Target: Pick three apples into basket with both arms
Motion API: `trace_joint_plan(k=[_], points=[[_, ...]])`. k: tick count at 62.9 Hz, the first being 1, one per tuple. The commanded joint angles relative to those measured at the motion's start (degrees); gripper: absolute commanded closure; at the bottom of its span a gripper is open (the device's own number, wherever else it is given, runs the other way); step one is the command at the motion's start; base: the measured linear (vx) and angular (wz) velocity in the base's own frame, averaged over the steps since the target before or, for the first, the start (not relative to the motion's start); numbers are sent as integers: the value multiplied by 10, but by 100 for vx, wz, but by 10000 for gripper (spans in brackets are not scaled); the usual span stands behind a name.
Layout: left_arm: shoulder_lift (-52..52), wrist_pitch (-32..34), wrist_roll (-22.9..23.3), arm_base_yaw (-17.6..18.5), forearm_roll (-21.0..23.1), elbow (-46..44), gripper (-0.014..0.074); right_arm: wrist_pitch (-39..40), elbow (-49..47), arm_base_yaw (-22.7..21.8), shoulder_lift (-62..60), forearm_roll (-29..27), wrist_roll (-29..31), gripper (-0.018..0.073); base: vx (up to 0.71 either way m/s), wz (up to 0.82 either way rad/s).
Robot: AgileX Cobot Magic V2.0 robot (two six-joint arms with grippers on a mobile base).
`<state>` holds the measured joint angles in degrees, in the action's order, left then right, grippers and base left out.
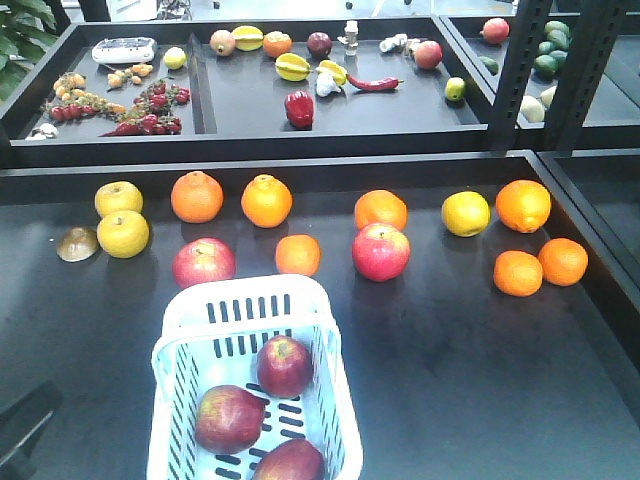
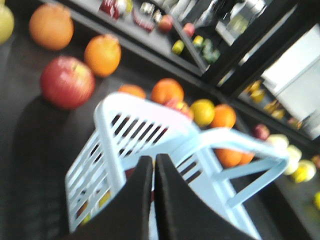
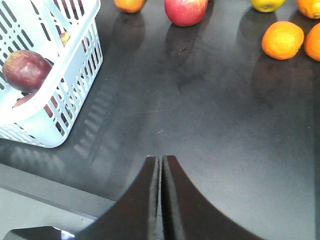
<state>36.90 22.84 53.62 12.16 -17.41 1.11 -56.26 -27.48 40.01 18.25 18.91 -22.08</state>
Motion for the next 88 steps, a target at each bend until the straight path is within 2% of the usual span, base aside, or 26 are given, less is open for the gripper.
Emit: trace_joint_plan(k=[1,13,19,31,39,47,55,69,79,88], points=[[-18,20,-45,-1,10,-12,603,32,-14,-2,6,18,2,564,0,0],[-49,-129,-271,-1,17,-9,603,31,-14,-2,6,18,2,564,0,0],[-83,-164,-336,-1,33,-9,603,31,-14,-2,6,18,2,564,0,0],[-197,-181,-450,-1,114,-9,603,31,-14,-2,6,18,2,564,0,0],[-293,-249,-513,-5,165,-9,603,31,-14,-2,6,18,2,564,0,0],[-391,-315,-515,-32,182,-9,603,31,-14,-2,6,18,2,564,0,0],[-379,-302,-509,-78,182,-9,603,31,-14,-2,5,17,2,564,0,0],[-380,-228,-493,-145,182,-9,603,32,-14,-2,5,17,2,564,0,0],[-380,-238,-485,-171,182,-9,603,32,-14,-2,5,17,2,564,0,0],[-380,-238,-481,-176,182,-9,603,32,-14,-2,5,17,2,564,0,0]])
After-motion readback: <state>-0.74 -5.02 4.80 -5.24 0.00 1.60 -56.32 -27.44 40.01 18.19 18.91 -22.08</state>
